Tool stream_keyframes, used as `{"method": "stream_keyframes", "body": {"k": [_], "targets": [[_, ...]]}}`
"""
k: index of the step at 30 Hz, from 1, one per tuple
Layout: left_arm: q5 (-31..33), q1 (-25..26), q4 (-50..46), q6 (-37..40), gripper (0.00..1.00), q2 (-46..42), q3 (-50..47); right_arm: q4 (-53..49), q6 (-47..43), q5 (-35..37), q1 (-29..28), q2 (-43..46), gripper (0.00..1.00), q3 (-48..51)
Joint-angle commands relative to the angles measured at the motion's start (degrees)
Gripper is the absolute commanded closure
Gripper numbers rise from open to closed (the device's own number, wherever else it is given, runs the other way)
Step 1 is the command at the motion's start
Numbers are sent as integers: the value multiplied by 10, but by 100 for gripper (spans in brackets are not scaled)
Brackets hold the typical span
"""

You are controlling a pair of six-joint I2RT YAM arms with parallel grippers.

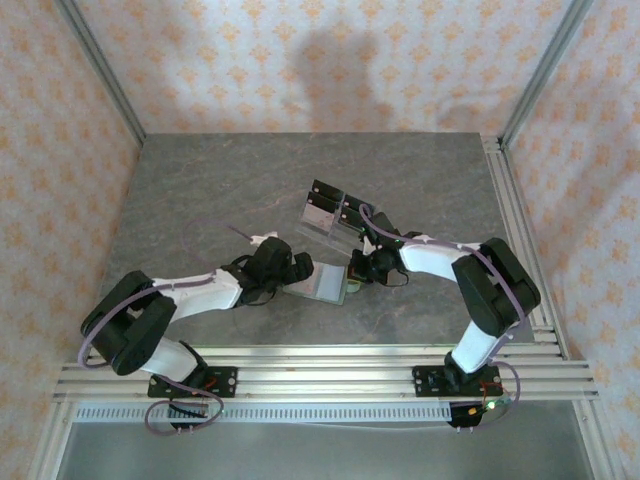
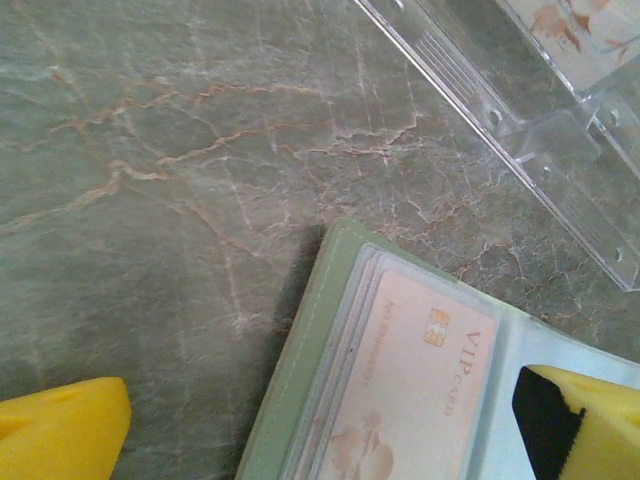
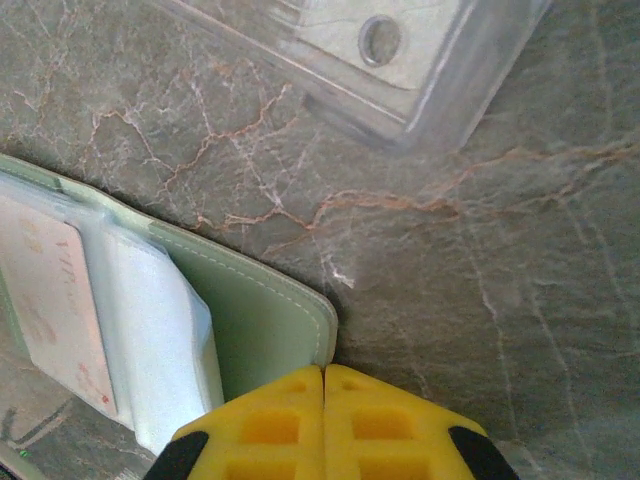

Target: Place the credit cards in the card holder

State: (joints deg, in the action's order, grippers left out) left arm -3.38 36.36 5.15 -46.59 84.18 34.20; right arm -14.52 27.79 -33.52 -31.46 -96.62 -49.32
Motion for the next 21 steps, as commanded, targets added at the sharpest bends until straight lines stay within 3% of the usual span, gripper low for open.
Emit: {"method": "stream_keyframes", "body": {"k": [1,10,21], "targets": [[-18,-2,33,9,0,14,19,-12,-13,-3,-3,-13,100,-13],[-39,9,57,-9,0,28,29,-6,-15,-7,-3,-24,100,-12],[-6,56,49,-29,0,14,29,3,-15,-13,-3,-30,100,-11]]}}
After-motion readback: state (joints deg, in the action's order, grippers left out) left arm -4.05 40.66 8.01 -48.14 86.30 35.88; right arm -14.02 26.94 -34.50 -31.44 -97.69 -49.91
